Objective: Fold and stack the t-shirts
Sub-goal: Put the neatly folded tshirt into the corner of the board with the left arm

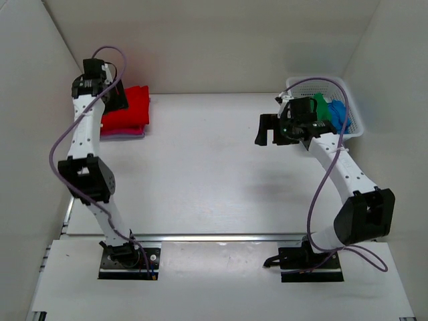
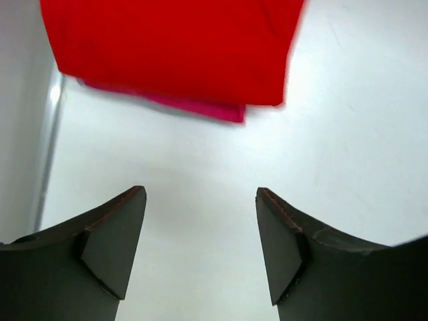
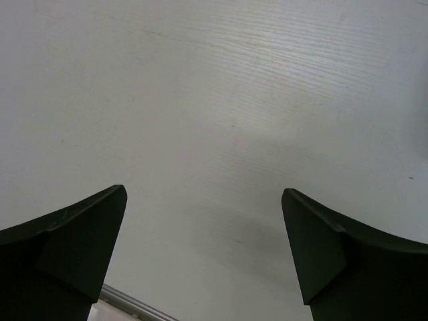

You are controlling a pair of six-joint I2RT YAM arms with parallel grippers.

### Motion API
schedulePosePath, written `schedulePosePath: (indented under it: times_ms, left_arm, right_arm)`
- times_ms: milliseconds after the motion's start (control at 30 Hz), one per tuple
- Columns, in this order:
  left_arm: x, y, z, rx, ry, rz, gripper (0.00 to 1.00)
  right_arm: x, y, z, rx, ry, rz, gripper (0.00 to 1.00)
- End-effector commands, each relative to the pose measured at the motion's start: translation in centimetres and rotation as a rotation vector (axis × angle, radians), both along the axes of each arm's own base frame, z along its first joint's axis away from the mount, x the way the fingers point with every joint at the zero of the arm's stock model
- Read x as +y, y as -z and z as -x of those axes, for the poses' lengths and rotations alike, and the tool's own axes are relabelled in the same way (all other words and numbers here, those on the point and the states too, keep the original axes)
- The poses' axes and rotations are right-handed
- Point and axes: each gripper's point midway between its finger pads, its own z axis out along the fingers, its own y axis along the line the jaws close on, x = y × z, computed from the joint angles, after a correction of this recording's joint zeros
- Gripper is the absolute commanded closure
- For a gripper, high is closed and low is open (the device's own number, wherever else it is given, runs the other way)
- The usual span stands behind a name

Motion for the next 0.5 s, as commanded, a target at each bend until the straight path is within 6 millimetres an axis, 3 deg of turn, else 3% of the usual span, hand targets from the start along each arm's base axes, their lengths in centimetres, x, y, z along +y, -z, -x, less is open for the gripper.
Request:
schedulePosePath:
  times_ms: [0, 33, 100, 233, 467]
  left_arm:
    - [-3.6, -3.7, 4.8, -0.095, 0.080, 0.078, 0.22]
    - [-4.2, -3.9, 5.4, -0.109, 0.090, 0.079, 0.22]
    - [-5.5, -3.3, 8.7, -0.107, 0.110, 0.078, 0.22]
    - [-7.5, -1.1, 13.1, -0.118, 0.132, 0.147, 0.18]
    - [-9.2, 0.2, 15.9, -0.125, 0.174, 0.195, 0.13]
  right_arm:
    - [-0.7, -2.1, 0.9, -0.057, 0.019, 0.032, 0.00]
    - [-1.4, -2.2, 1.2, -0.041, 0.033, 0.025, 0.01]
    - [-2.0, -1.9, 1.7, 0.007, 0.043, 0.033, 0.01]
    - [-2.7, -1.8, 2.3, -0.007, 0.046, 0.108, 0.01]
    - [-2.8, -2.1, 3.0, -0.044, 0.048, 0.098, 0.01]
